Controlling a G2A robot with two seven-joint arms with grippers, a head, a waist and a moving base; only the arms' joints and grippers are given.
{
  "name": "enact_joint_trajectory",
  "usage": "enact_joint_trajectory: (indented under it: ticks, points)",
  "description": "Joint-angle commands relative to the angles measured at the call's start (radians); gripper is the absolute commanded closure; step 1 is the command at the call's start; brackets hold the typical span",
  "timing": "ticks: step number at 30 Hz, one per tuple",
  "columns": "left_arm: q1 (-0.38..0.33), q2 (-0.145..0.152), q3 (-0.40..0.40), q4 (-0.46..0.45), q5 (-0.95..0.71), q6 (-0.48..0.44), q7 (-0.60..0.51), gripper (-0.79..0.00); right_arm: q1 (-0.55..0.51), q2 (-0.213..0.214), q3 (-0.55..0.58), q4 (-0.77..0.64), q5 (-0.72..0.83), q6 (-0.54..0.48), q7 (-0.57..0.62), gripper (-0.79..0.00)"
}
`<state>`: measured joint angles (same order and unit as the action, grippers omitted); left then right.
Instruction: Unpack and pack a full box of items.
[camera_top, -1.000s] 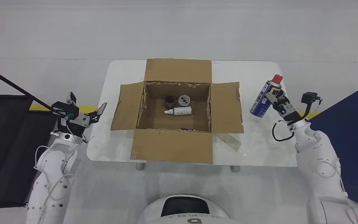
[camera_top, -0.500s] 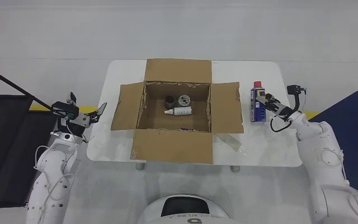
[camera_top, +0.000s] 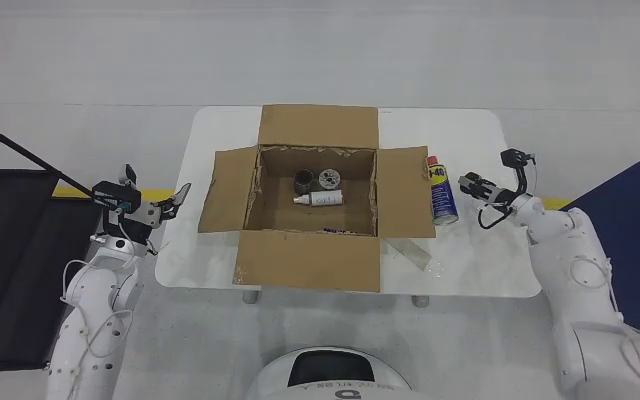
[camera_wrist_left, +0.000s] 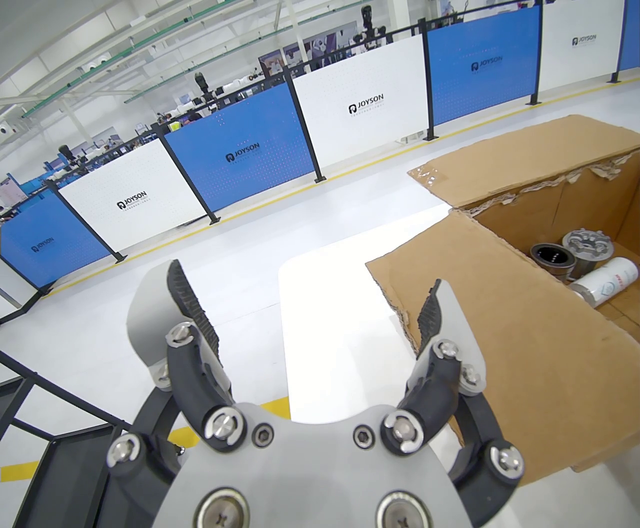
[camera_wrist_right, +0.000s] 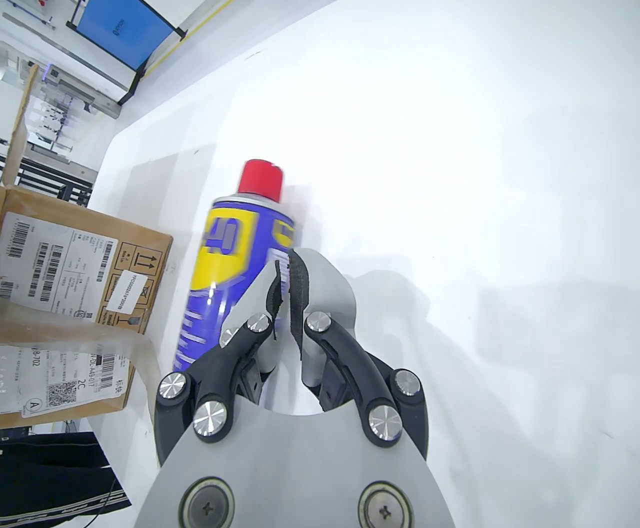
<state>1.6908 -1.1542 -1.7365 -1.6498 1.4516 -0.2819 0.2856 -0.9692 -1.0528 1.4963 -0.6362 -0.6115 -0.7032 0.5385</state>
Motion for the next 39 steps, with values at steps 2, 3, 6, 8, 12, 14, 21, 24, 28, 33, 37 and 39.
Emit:
enact_joint_trajectory:
  ticks: [2,3,6,8,12,14,21,24,28,33,37,39]
  points:
    - [0.000,0.000,0.000,0.000,0.000,0.000,0.000,-0.785,0.004,0.001,-0.005,0.004,0.008,0.001,0.008,-0.105]
    - [0.000,0.000,0.000,0.000,0.000,0.000,0.000,-0.785,0.005,0.001,-0.006,0.005,0.011,-0.001,0.010,-0.175]
    - [0.000,0.000,0.000,0.000,0.000,0.000,0.000,-0.785,0.006,0.003,-0.006,0.004,0.021,-0.009,0.011,-0.231]
    - [0.000,0.000,0.000,0.000,0.000,0.000,0.000,-0.785,0.003,0.006,-0.002,-0.002,0.033,-0.027,-0.001,-0.265]
    - [0.000,0.000,0.000,0.000,0.000,0.000,0.000,-0.785,-0.019,0.013,0.026,-0.019,0.098,-0.107,-0.044,-0.320]
    - [0.000,0.000,0.000,0.000,0.000,0.000,0.000,-0.785,-0.037,0.017,0.048,-0.034,0.150,-0.167,-0.073,-0.336]
    - [0.000,0.000,0.000,0.000,0.000,0.000,0.000,-0.785,-0.115,0.027,0.095,-0.168,0.289,-0.309,-0.155,-0.502]
    - [0.000,0.000,0.000,0.000,0.000,0.000,0.000,-0.785,-0.164,0.030,0.089,-0.290,0.360,-0.309,-0.156,-0.785]
    - [0.000,0.000,0.000,0.000,0.000,0.000,0.000,-0.785,-0.171,0.030,0.086,-0.306,0.372,-0.309,-0.150,-0.785]
    - [0.000,0.000,0.000,0.000,0.000,0.000,0.000,-0.785,-0.171,0.030,0.086,-0.306,0.372,-0.309,-0.150,-0.785]
    - [0.000,0.000,0.000,0.000,0.000,0.000,0.000,-0.785,-0.171,0.029,0.085,-0.312,0.376,-0.309,-0.153,-0.785]
    - [0.000,0.000,0.000,0.000,0.000,0.000,0.000,-0.785,-0.178,0.022,0.063,-0.353,0.434,-0.309,-0.173,-0.785]
